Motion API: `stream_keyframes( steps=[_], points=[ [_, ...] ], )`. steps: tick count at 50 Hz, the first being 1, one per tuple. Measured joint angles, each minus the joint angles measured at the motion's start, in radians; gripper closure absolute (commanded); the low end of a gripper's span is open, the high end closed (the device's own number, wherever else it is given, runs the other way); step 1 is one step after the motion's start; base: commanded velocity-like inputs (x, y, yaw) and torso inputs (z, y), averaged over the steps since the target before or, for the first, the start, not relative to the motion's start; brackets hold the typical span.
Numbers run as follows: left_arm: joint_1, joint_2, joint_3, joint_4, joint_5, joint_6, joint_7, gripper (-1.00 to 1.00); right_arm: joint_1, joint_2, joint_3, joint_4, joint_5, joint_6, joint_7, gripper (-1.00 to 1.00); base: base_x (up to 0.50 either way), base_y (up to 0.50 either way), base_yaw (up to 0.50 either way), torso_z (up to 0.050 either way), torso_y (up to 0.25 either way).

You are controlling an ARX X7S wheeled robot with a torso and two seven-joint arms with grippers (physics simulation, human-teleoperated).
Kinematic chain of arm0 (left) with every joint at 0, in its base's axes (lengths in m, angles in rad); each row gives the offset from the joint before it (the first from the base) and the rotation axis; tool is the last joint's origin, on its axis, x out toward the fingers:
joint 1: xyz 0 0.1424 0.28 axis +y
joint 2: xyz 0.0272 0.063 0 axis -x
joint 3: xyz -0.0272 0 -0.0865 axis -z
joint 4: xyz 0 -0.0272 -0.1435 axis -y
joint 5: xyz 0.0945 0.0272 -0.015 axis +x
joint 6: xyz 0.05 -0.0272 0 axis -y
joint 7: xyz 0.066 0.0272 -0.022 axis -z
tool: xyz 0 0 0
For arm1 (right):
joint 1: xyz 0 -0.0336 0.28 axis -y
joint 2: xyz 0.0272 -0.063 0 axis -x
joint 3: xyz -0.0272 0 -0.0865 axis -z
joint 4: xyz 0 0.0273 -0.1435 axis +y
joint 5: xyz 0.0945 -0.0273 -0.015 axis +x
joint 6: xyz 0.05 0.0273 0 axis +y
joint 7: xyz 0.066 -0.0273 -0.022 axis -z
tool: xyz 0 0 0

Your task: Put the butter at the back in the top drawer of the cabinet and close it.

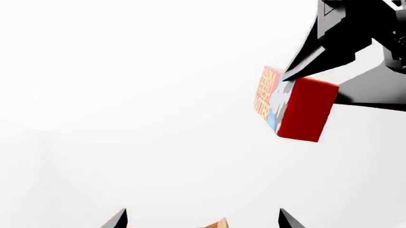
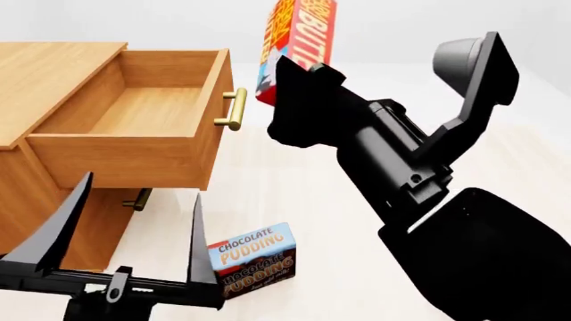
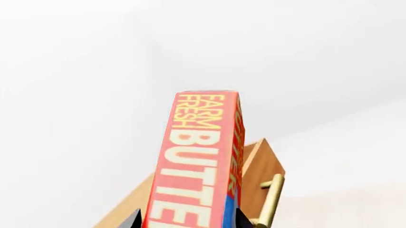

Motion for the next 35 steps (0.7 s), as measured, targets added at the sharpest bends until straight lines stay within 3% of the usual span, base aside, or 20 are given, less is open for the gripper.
stream_keyframes(
  steps=[35],
  points=[
    [-0.162, 0.121, 0.157, -0.056, 0.321, -0.141, 0.011, -1.0, -0.029, -0.056, 0.091, -0.134, -0.178, 0.078, 0.158, 1.0, 0.0, 0.0, 0.0, 0.001, 0.001]
  ],
)
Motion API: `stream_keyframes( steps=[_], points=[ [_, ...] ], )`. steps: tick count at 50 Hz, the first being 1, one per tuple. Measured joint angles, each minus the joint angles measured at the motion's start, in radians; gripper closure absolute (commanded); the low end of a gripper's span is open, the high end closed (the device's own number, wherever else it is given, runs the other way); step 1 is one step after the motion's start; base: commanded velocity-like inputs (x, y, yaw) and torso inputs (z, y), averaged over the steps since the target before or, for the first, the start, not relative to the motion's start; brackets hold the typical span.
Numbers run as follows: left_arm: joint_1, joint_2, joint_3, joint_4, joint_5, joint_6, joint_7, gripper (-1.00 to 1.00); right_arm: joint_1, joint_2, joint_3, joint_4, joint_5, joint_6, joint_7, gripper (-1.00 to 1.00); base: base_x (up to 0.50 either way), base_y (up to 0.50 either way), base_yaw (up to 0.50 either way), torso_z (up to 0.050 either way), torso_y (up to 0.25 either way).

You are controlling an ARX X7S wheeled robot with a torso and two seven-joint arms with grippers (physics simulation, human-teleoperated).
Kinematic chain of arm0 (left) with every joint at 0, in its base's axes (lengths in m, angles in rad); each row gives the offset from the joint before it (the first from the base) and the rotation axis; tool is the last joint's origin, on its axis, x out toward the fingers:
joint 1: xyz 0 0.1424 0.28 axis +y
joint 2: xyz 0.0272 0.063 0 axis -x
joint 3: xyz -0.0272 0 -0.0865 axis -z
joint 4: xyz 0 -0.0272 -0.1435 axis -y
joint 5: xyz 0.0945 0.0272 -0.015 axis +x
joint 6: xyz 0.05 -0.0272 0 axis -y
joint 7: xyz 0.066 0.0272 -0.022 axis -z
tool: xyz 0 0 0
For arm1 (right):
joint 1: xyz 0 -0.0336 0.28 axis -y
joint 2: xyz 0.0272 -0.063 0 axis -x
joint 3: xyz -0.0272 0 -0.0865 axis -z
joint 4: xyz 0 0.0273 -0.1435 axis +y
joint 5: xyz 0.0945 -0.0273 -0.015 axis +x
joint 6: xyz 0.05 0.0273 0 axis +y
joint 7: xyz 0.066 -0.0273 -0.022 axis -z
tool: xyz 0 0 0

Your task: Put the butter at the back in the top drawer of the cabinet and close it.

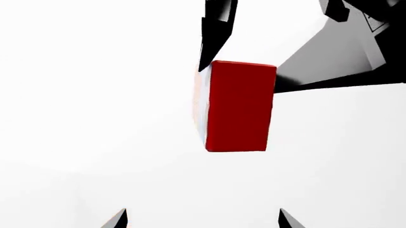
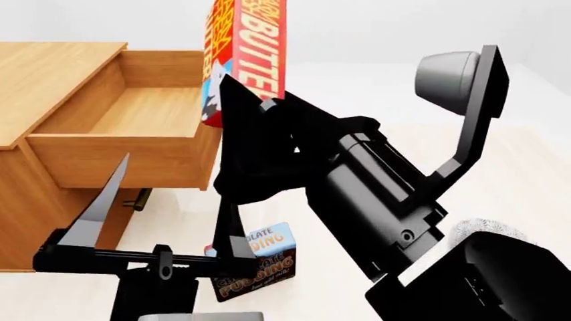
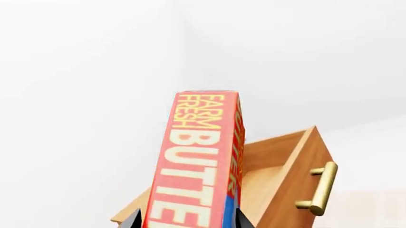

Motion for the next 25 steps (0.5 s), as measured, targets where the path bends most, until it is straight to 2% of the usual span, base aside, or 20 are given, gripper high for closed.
stream_keyframes(
  steps=[25],
  points=[
    [-0.073, 0.056, 0.056, -0.038, 0.074, -0.048, 0.024, -1.0, -0.039, -0.042, 0.039, -0.027, -0.053, 0.034, 0.06, 1.0, 0.0, 0.0, 0.0, 0.0, 0.001]
  ],
)
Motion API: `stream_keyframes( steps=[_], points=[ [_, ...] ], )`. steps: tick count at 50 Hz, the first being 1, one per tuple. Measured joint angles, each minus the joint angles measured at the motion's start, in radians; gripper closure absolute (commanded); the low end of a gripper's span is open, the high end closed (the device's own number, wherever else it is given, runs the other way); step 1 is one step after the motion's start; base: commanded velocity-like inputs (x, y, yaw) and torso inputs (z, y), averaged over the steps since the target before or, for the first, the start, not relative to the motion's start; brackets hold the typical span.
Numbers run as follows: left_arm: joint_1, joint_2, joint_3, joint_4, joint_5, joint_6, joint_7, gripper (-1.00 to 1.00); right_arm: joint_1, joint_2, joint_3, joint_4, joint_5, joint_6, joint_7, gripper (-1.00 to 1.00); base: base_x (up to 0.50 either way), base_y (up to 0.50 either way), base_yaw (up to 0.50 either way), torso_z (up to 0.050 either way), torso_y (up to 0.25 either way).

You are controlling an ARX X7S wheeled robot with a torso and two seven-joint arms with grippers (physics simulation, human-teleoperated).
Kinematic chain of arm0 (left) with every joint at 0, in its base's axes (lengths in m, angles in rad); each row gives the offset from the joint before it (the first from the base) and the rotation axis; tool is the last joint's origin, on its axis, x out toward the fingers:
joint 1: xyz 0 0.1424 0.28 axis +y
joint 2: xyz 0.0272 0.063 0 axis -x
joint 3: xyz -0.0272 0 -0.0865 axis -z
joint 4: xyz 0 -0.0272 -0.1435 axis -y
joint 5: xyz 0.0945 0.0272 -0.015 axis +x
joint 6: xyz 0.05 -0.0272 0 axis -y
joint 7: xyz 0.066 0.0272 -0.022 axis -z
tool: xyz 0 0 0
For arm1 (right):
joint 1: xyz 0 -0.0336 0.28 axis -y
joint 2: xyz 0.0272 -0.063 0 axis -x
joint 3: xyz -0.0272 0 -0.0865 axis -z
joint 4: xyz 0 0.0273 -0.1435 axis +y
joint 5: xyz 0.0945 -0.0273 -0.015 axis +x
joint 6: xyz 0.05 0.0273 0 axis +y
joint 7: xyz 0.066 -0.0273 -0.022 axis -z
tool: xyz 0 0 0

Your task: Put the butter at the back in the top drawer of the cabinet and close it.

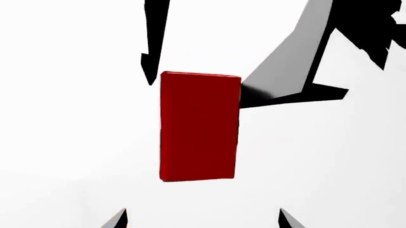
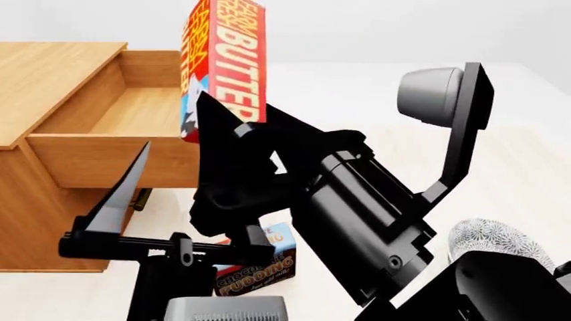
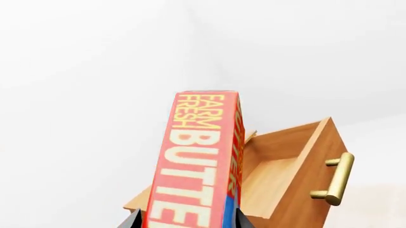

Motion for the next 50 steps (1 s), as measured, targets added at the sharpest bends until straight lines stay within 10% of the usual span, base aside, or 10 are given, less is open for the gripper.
stream_keyframes(
  steps=[50],
  points=[
    [-0.051, 0.03, 0.022, 0.019, 0.048, -0.055, 0.02, -1.0, -0.094, -0.063, 0.046, -0.021, -0.07, 0.056, 0.076, 1.0, 0.0, 0.0, 0.0, 0.0, 0.001]
  ],
)
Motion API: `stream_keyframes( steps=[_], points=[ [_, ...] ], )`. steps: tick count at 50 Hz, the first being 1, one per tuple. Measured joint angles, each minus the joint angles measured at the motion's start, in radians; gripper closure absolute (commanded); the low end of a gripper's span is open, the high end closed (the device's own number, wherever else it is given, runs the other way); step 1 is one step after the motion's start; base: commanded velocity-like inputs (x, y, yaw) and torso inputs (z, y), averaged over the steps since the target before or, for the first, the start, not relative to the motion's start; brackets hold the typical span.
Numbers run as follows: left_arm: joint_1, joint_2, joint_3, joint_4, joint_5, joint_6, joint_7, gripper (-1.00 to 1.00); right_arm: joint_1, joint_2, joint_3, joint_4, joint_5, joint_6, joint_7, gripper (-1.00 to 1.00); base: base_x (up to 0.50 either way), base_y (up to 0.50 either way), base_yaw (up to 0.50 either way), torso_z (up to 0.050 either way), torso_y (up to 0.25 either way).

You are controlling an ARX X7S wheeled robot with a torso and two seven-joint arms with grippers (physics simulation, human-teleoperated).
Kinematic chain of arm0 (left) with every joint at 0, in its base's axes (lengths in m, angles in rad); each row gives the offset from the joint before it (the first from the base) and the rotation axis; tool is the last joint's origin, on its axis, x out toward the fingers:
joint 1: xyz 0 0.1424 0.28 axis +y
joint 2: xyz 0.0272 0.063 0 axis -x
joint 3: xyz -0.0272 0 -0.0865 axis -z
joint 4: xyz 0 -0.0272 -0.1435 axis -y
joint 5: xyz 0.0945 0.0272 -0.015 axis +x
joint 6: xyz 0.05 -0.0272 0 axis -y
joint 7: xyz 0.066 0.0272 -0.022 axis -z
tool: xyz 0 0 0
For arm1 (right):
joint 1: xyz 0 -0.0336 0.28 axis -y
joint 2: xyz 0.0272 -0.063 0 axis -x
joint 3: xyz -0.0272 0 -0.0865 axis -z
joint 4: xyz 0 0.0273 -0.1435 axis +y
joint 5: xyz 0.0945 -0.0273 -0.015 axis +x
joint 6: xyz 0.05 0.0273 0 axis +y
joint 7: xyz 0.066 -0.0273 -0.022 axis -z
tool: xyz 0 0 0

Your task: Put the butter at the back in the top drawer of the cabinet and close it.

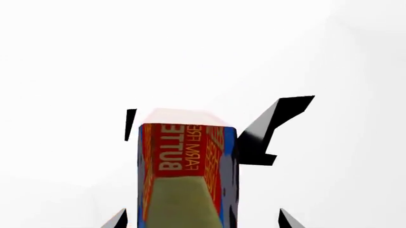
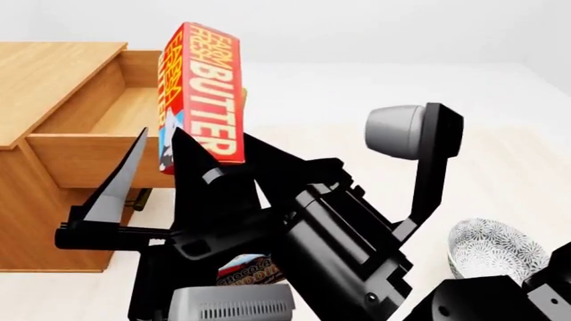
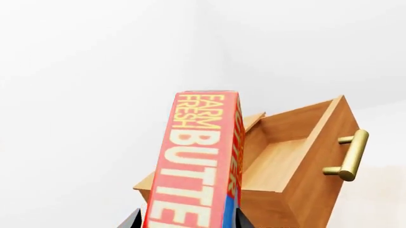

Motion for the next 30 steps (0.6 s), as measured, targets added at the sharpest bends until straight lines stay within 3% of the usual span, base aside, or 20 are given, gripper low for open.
stream_keyframes(
  steps=[30],
  points=[
    [0.001, 0.002, 0.012, 0.035, 0.009, -0.018, 0.013, -1.0, -0.045, 0.002, 0.011, 0.034, 0.035, 0.012, -0.044, 1.0, 0.0, 0.0, 0.0, 0.0, 0.001]
  ],
)
